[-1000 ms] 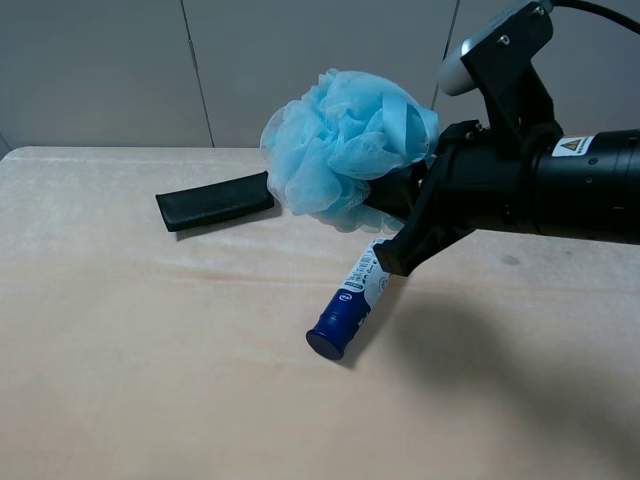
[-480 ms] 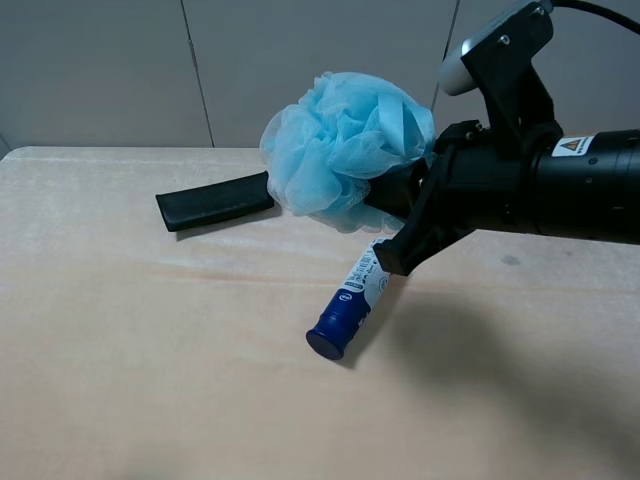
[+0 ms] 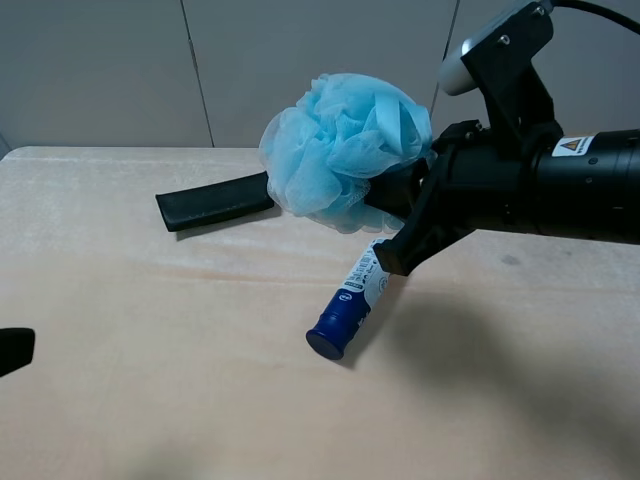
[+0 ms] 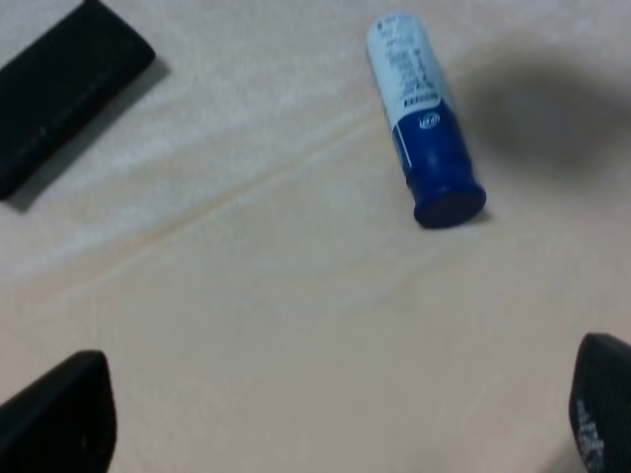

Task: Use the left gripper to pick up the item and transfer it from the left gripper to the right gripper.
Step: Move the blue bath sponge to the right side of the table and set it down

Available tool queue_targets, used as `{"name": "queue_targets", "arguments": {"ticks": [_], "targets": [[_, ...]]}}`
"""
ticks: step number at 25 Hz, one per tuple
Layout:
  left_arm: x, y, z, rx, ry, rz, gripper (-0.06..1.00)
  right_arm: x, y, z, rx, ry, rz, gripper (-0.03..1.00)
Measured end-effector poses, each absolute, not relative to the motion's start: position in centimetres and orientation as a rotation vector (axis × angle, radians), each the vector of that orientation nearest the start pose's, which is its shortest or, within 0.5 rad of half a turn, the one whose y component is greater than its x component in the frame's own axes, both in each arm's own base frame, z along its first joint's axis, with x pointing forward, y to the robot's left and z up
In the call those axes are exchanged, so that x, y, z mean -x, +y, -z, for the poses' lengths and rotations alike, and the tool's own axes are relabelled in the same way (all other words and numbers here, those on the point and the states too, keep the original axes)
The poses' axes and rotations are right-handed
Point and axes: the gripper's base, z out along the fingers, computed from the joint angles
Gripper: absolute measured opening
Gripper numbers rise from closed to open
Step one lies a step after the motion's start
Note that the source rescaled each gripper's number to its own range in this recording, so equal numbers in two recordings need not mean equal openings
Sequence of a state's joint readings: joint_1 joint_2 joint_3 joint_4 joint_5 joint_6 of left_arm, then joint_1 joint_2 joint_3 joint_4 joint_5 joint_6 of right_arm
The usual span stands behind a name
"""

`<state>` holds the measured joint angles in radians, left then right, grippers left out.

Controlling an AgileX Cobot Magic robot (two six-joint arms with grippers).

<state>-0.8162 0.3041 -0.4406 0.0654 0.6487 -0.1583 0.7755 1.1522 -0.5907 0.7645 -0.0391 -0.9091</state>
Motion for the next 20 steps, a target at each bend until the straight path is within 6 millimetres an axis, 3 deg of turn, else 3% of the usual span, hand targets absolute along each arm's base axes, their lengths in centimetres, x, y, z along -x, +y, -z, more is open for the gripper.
{"name": "queue_targets", "arguments": {"ticks": [6,10,15,20], "targets": [[-3.5,-3.0,-30.4,-0.690,2.064,0.502,0.96,-17.0,16.3,-26.2,0.889,1.832,-0.372,0.03],[-3.1,-2.6,-29.6,-0.739,2.150,0.445,0.96,-17.0,16.3,-26.2,0.889,1.832,-0.372,0.03],[-3.1,-2.9,-27.3,-0.849,2.208,0.400,0.95,-17.0,16.3,-26.2,0.889,1.833,-0.372,0.03],[-2.9,-2.9,-27.3,-0.881,2.194,0.416,0.93,-17.0,16.3,-26.2,0.889,1.833,-0.372,0.02]]}}
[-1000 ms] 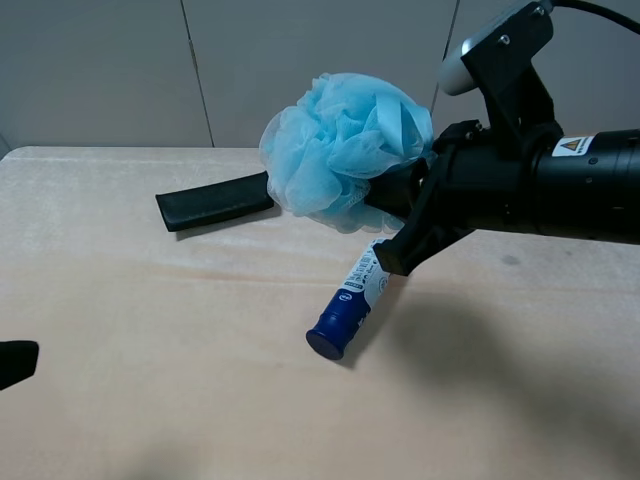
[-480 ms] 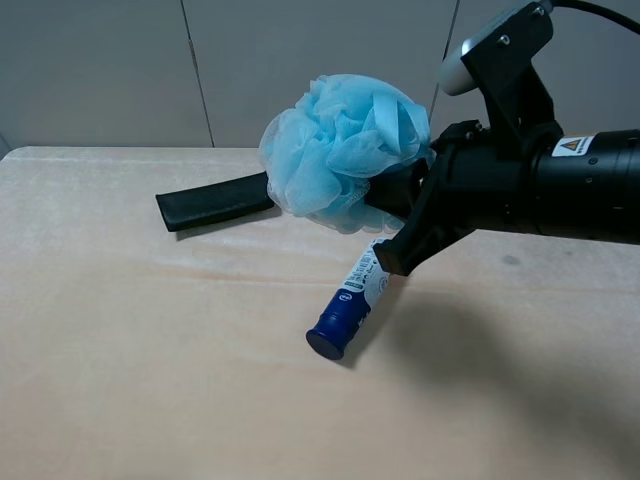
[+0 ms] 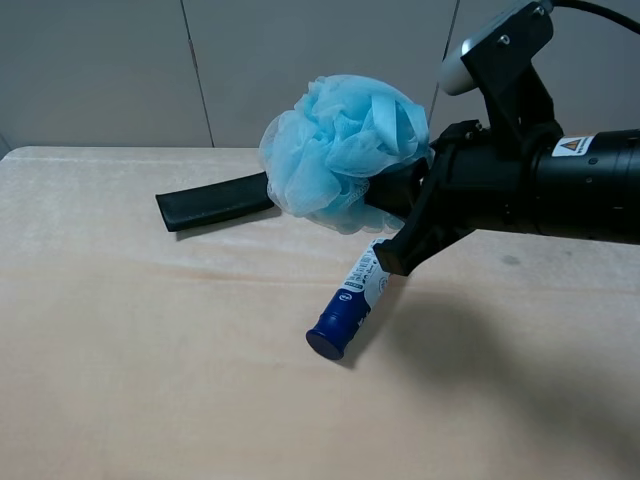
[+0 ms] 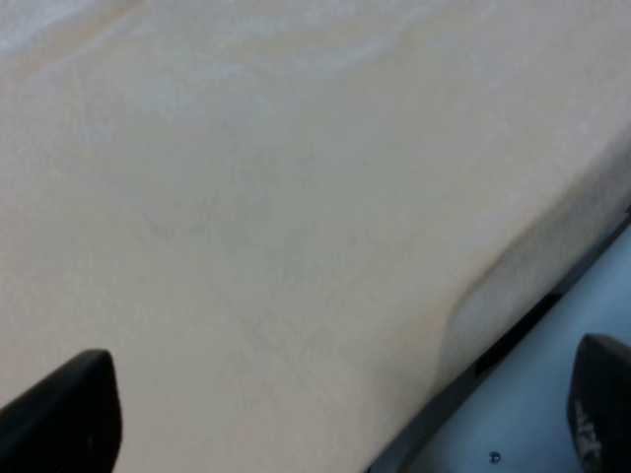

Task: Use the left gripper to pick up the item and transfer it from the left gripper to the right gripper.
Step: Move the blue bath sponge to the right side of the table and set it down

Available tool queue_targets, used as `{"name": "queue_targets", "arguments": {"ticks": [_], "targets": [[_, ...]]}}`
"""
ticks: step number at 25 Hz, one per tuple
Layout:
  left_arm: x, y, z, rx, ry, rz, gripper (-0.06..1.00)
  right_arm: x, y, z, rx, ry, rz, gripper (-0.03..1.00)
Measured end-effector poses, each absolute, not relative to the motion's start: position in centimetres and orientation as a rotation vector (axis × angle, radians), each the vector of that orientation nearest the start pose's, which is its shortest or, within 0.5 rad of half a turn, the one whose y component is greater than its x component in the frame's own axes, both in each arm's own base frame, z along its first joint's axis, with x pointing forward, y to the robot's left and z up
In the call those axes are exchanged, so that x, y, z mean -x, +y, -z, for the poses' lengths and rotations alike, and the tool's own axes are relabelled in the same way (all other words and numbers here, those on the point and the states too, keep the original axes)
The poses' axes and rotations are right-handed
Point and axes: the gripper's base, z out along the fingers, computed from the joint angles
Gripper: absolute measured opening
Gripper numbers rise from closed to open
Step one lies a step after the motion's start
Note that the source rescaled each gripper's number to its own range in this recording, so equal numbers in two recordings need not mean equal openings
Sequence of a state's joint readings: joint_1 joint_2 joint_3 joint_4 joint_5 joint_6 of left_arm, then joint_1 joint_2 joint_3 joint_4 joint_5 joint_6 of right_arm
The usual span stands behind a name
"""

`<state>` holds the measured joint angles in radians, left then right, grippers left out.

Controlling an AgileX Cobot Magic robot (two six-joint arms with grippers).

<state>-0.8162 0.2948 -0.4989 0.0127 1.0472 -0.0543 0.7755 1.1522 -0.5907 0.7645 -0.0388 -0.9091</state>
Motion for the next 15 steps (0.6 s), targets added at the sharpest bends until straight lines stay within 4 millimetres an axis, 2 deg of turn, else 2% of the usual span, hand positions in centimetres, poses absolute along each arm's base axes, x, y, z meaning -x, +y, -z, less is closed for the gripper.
{"name": "queue_targets", "arguments": {"ticks": [11,15], "targets": [[-2.87,-2.89,-27.27,-0.873,2.195,0.415,0.92,-16.99,16.33,-26.24,0.858,1.850,-0.394,0.02],[-3.18,-2.55,-27.27,-0.744,2.232,0.359,0.92,-16.98,16.33,-26.23,0.830,1.867,-0.415,0.02]]}}
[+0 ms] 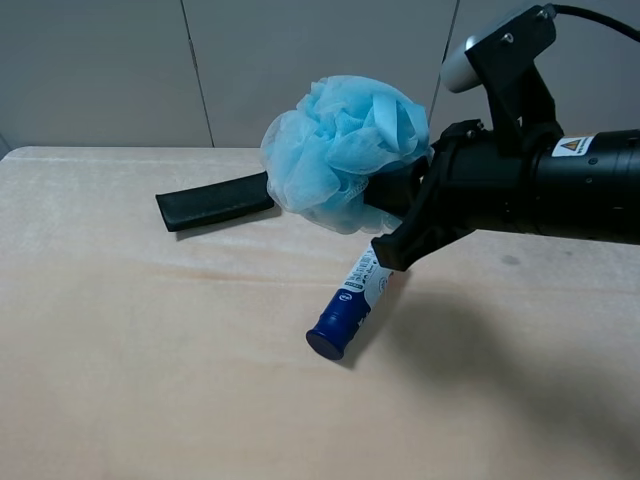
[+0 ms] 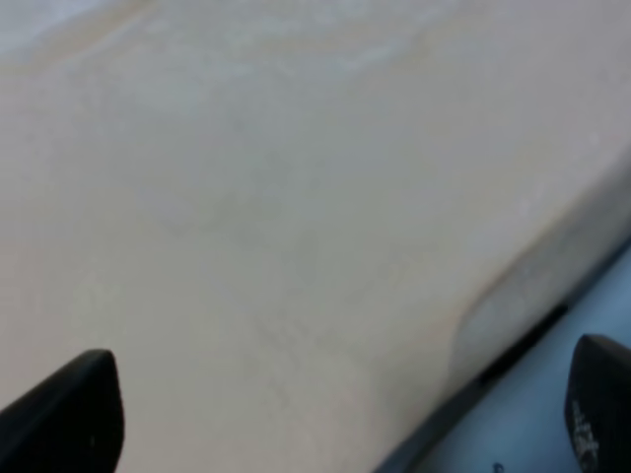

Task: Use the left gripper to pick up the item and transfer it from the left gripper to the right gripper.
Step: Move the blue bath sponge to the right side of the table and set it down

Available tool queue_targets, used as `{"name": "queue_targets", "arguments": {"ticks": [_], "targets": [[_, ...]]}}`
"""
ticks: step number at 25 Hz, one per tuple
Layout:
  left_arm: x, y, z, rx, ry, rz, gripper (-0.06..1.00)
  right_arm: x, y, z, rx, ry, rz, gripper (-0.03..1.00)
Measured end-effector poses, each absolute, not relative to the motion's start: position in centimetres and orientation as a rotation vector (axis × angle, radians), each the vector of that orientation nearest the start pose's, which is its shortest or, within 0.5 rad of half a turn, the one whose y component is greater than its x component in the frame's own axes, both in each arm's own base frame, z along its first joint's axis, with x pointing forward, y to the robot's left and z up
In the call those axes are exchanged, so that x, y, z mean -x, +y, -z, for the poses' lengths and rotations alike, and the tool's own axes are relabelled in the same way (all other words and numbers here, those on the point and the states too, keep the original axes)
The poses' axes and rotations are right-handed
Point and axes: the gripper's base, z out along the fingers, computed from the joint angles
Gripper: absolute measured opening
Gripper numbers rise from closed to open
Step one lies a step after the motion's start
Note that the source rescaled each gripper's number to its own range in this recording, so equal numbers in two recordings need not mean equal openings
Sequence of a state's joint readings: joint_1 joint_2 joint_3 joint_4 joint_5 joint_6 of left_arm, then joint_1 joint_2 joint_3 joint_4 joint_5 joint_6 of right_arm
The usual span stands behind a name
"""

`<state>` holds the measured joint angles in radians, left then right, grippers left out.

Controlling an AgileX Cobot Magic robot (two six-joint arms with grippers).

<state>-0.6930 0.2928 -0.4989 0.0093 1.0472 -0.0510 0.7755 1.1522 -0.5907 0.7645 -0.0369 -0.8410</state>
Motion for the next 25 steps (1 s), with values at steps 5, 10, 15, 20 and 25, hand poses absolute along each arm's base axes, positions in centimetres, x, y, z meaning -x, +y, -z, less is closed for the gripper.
{"name": "queue_targets", "arguments": {"ticks": [5,10,15,20,25], "targets": [[-3.7,-1.7,-27.3,-0.462,2.291,0.238,0.92,-16.9,16.3,-26.0,0.813,1.910,-0.453,0.02],[-2.9,-0.5,-27.5,-0.178,2.247,0.127,0.92,-17.8,14.9,-25.6,0.749,1.994,-0.448,0.02],[0.0,0.1,-27.7,0.074,2.059,0.006,0.92,-18.9,13.4,-25.8,0.700,2.067,-0.450,0.02],[0.5,0.0,-27.7,0.247,2.017,-0.106,0.92,-20.9,10.8,-27.9,0.634,2.141,-0.431,0.02],[0.5,0.0,-27.7,0.280,2.011,-0.133,0.92,-23.0,7.1,-29.5,0.492,2.230,-0.306,0.02]]}}
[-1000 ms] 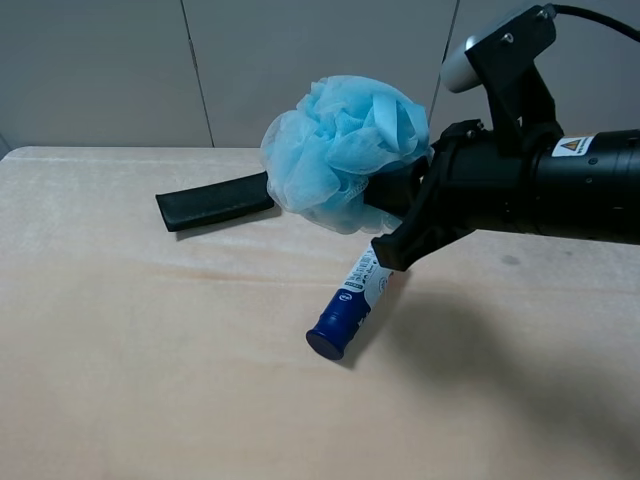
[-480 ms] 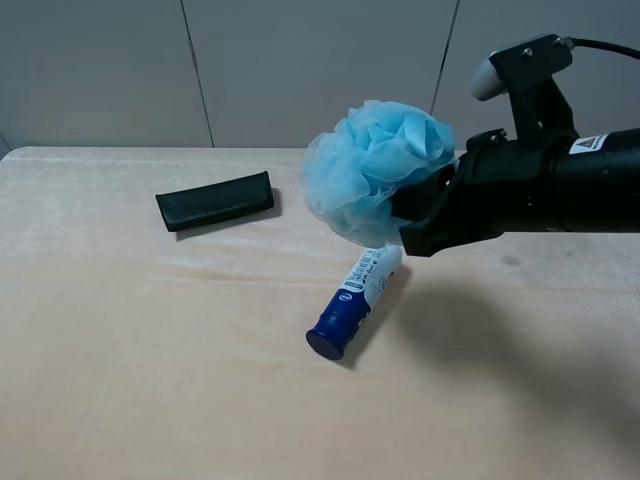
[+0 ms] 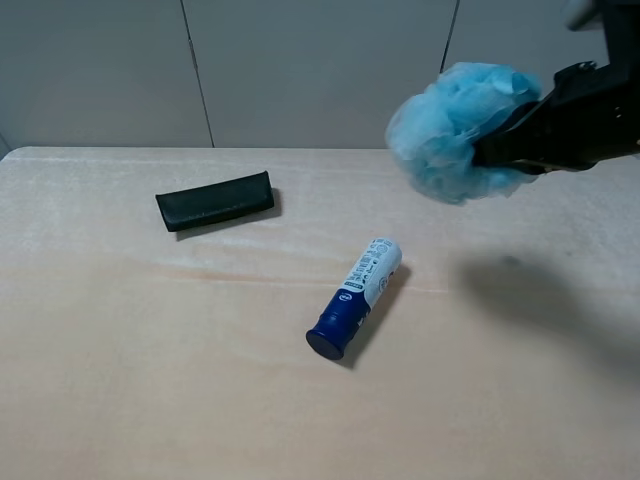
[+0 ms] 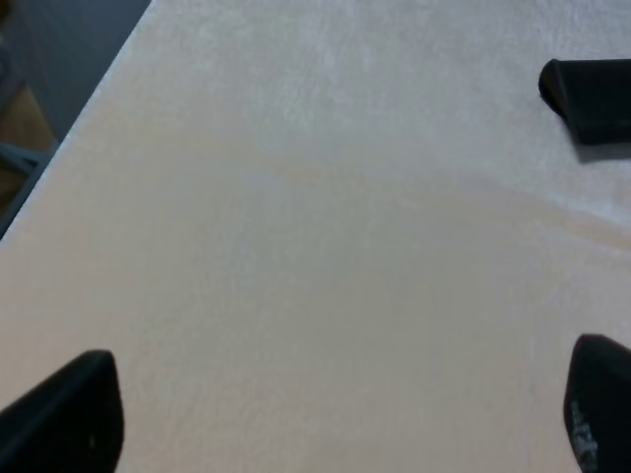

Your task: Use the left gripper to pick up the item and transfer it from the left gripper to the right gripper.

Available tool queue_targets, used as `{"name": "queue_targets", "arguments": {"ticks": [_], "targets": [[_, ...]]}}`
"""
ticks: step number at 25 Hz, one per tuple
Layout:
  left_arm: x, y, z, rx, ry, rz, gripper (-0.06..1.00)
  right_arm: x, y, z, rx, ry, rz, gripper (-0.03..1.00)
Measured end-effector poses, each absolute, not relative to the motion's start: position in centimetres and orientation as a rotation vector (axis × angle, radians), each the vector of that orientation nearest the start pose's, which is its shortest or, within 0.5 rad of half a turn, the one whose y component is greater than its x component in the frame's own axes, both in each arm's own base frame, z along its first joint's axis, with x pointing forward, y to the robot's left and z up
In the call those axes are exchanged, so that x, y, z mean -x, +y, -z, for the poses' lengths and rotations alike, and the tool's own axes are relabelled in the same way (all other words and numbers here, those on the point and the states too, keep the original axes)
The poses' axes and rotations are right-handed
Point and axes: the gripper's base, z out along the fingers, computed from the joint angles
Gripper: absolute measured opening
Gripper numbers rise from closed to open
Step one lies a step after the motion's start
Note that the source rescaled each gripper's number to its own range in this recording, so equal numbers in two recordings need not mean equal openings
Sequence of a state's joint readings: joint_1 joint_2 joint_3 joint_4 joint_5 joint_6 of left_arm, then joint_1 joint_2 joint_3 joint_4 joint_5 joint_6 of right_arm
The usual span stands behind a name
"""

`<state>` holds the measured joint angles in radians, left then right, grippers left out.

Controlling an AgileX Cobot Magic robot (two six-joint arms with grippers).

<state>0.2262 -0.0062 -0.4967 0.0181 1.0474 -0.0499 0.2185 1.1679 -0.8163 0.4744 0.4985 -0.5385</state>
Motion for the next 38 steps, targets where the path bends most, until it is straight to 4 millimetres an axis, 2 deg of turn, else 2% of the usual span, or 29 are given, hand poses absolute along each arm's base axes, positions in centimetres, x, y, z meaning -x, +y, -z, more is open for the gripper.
{"name": "queue_targets", "arguments": {"ticks": [2,3,6,7,11,16,20,21,22,23,24,25,26,28,30,34,38], "targets": [[0.5,0.0,-27.7,0.280,2.011,-0.133,0.92,-23.8,5.9,-29.6,0.433,2.293,-0.266,0.02],[0.5,0.0,-27.7,0.280,2.011,-0.133,0.92,-23.8,5.9,-29.6,0.433,2.293,-0.266,0.02],[0.5,0.0,-27.7,0.280,2.011,-0.133,0.92,-25.6,4.2,-28.8,0.354,2.405,-0.209,0.02],[0.5,0.0,-27.7,0.280,2.011,-0.133,0.92,-27.0,3.6,-28.2,0.312,2.446,-0.189,0.00],[0.5,0.0,-27.7,0.280,2.011,-0.133,0.92,-30.0,3.1,-26.5,0.286,2.516,-0.173,0.00],[0.5,0.0,-27.7,0.279,2.011,-0.133,0.92,-33.1,3.1,-22.6,0.293,2.631,-0.169,0.00],[0.5,0.0,-27.7,0.279,2.011,-0.133,0.92,-34.2,3.2,-19.8,0.288,2.712,-0.175,0.02],[0.5,0.0,-27.7,0.279,2.011,-0.133,0.92,-34.3,3.2,-19.4,0.281,2.722,-0.176,0.14],[0.5,0.0,-27.7,0.279,2.011,-0.133,0.92,-34.3,3.2,-19.2,0.274,2.731,-0.179,0.29],[0.5,0.0,-27.7,0.279,2.011,-0.133,0.92,-34.3,3.2,-19.1,0.267,2.733,-0.180,0.55],[0.5,0.0,-27.7,0.279,2.011,-0.133,0.92,-34.3,3.2,-19.1,0.257,2.734,-0.182,0.73],[0.5,0.0,-27.7,0.279,2.011,-0.133,0.92,-34.4,3.2,-19.2,0.252,2.737,-0.184,0.84],[0.5,0.0,-27.7,0.279,2.011,-0.133,0.92,-34.3,3.2,-19.3,0.251,2.744,-0.188,0.90],[0.5,0.0,-27.7,0.279,2.011,-0.133,0.92,-34.3,3.3,-19.6,0.264,2.767,-0.198,0.97],[0.5,0.0,-27.7,0.279,2.011,-0.133,0.92,-34.2,3.4,-20.9,0.281,2.780,-0.215,0.99],[0.5,0.0,-27.7,0.279,2.011,-0.133,0.92,-33.8,3.6,-25.8,0.306,2.738,-0.239,1.00],[0.5,0.0,-27.7,0.279,2.011,-0.133,0.92,-31.9,3.6,-30.7,0.283,2.677,-0.258,1.00]]}}
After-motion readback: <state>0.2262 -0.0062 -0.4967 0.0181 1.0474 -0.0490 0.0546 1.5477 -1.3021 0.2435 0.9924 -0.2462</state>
